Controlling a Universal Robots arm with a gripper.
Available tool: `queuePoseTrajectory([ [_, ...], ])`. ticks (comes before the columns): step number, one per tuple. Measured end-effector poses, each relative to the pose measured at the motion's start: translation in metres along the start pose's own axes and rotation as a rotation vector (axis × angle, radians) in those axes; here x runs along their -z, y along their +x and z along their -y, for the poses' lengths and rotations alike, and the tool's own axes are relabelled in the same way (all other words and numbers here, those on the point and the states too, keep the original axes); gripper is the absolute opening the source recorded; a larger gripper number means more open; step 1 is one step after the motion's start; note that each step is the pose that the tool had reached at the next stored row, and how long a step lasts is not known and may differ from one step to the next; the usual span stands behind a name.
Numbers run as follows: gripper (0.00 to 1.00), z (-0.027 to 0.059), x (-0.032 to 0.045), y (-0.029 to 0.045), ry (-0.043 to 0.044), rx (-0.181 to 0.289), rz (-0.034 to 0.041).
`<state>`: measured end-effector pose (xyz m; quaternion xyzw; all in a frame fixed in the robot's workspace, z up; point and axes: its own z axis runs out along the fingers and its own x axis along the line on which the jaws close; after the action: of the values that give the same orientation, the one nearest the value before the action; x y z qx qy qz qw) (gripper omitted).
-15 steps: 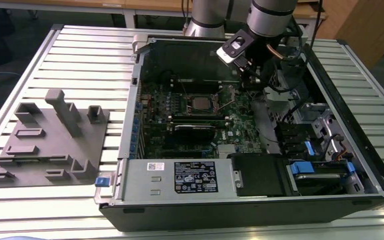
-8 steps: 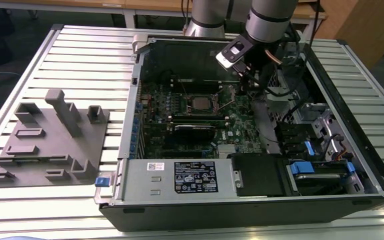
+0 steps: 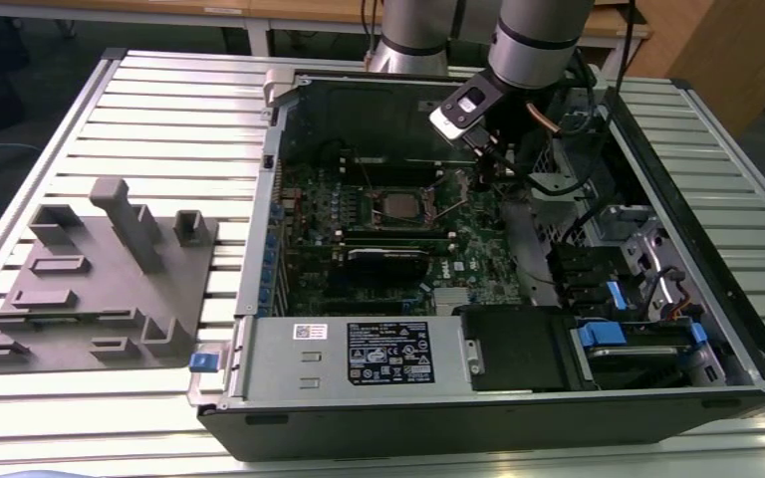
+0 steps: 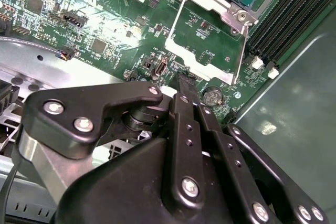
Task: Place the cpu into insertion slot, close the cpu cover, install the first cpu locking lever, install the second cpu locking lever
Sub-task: 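Close the cpu cover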
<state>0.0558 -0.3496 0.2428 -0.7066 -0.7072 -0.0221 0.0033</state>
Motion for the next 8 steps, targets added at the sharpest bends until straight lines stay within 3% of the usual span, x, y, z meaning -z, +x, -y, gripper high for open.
queuePoseTrajectory([
  [4,0.11,0.0008,-0.0001,0.0,-0.0002,0.0,-0.0008],
  [8,0.11,0.0073,0.0001,0.0,-0.0011,0.0,-0.0014],
])
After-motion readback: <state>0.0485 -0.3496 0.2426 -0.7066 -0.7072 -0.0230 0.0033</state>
